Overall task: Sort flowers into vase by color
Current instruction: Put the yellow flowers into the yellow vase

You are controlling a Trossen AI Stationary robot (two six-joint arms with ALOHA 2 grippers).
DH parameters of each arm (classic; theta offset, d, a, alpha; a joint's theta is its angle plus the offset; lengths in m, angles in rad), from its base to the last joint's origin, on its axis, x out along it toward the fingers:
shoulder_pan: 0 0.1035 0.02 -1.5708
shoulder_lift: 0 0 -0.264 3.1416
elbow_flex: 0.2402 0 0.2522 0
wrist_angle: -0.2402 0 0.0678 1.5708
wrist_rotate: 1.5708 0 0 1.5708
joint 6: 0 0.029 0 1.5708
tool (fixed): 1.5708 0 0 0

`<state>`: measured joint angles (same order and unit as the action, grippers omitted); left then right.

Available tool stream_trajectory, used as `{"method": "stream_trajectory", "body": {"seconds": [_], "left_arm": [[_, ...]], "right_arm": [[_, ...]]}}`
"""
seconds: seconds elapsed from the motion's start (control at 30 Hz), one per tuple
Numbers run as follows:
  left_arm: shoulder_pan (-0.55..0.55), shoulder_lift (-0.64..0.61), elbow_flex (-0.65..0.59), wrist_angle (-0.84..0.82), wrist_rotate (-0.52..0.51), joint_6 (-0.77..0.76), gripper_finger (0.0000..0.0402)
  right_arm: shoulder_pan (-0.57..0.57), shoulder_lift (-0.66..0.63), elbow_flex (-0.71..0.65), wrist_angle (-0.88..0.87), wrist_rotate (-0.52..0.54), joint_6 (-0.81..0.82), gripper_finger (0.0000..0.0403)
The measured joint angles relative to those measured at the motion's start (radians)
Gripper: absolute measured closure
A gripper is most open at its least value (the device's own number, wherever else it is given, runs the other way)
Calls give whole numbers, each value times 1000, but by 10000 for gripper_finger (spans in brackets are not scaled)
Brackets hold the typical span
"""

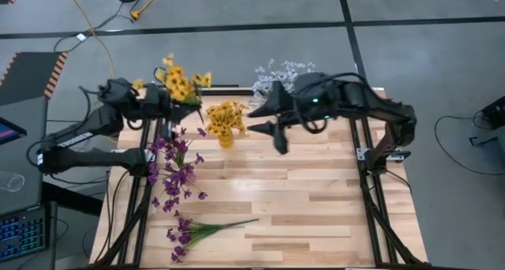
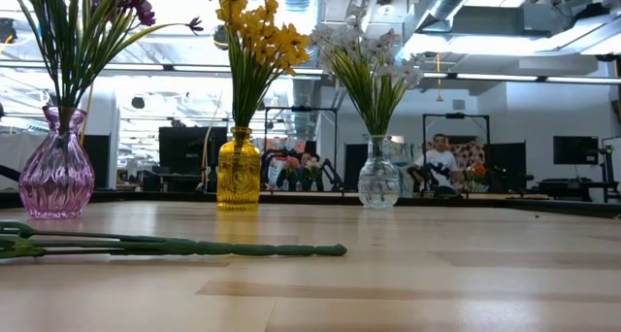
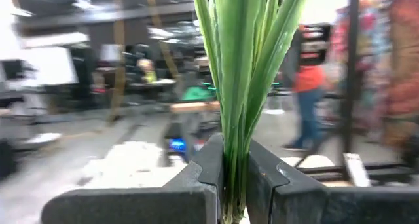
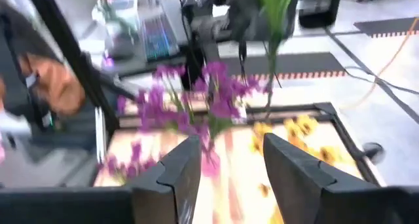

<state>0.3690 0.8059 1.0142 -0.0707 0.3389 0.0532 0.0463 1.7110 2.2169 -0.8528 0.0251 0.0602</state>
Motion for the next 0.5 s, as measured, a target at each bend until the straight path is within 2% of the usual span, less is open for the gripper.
{"method": "stream_trajectory", "body": {"seconds": [0.1, 0.23, 0.33, 0.5], "left_arm": [[57, -27, 0, -17, -41, 37, 381], [146, -45, 0, -31, -48, 42, 381], [209, -48, 0, -40, -39, 36, 381], [299, -47, -35, -70, 29, 4, 381]], "right_arm": [[24, -16, 1, -70, 76, -20, 213], [72, 9, -15, -140, 266, -43, 213], [100, 13, -90, -137, 366, -37, 213], [127, -8, -274, -78, 464, 66, 213]]}}
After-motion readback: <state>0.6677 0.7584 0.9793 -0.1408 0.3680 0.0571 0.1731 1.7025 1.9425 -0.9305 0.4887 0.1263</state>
